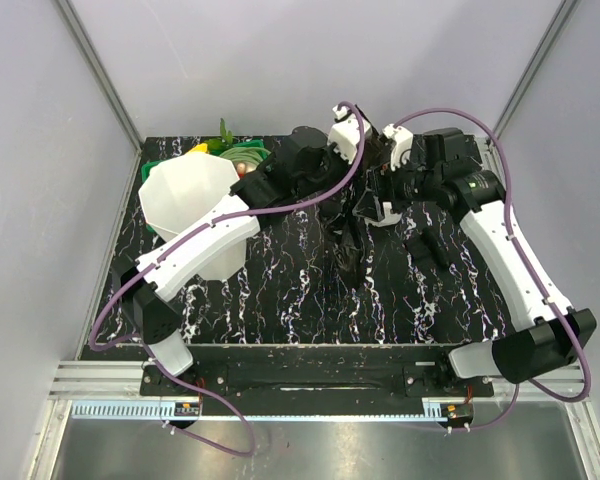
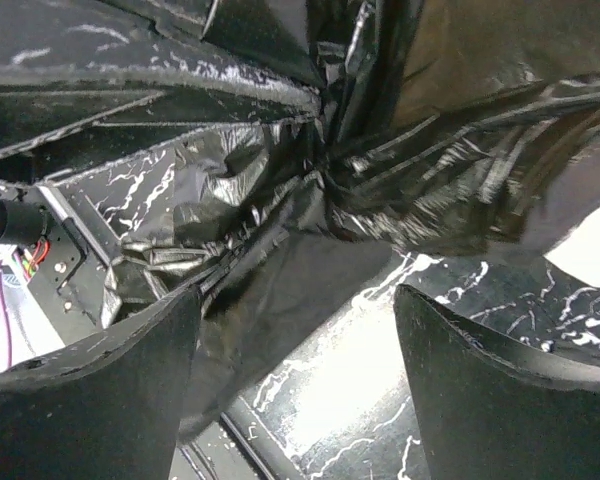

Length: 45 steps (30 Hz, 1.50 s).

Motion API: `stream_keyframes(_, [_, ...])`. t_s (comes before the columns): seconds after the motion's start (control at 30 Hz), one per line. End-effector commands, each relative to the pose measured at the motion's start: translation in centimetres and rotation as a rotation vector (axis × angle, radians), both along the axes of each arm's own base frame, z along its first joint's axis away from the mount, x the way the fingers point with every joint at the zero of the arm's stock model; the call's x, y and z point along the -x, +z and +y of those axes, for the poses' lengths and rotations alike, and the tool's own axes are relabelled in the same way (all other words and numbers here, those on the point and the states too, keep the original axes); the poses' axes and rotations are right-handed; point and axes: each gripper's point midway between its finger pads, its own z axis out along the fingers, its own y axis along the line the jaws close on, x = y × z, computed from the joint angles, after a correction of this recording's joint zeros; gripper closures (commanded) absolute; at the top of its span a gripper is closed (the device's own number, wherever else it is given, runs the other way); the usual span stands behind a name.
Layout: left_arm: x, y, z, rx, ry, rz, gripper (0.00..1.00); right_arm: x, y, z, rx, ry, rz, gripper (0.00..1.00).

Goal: Put the trash bags into the trash bin
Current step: Unfold the trash bag at the center of the board.

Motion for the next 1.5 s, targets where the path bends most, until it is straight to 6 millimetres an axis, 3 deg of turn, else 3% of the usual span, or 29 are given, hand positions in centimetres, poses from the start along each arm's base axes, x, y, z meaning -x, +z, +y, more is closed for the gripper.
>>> stream_keyframes(0.0, [0.6, 2.7, -0.6, 0.064, -0.039, -0.026, 1.0, 0.2, 0.7, 2.1, -0.069, 0.077, -0.013, 0.19])
stream_keyframes(0.1, [0.8, 2.6, -0.8, 0.068, -0.051, -0.015, 1.0, -0.1, 0.2, 2.5, -0.065, 0.087, -0.007, 0.29])
stream_keyframes(0.23, [1.1, 2.6, -0.7, 0.066, -0.059, -0.01, 1.0, -1.0, -1.0, 2.0, -0.015, 0.06, -0.012, 0.67])
stream_keyframes(0.37, [1.2, 2.7, 0.4, 0.045, -0.043, -0.039, 1.0, -1.3, -0.8, 0.9, 0.033, 0.03, -0.07, 0.82])
stream_keyframes(0.5, [0.8, 2.4, 1.6, 0.022, -0.017, -0.06, 1.0, -1.0, 0.3, -0.2, 0.078, 0.006, -0.129, 0.86])
stream_keyframes(0.73, [0.4, 1.9, 4.3, -0.016, 0.012, -0.084, 1.0, -1.1, 2.2, -2.9, 0.165, -0.092, -0.242, 1.0])
stream_keyframes(1.0, [-0.3, 1.2, 8.7, -0.146, 0.056, -0.156, 1.0, -3.5, 3.0, -7.1, 0.285, -0.337, -0.33, 1.0])
stream_keyframes(1.2, [-0.2, 3.3, 12.8, -0.177, 0.017, -0.215, 1.0, -6.0, 5.4, -10.9, 0.372, -0.571, -0.419, 1.0])
stream_keyframes(1.47, [-0.2, 7.0, 17.9, -0.178, 0.049, -0.296, 1.0, -7.7, 9.2, -12.8, 0.393, -0.714, -0.516, 1.0])
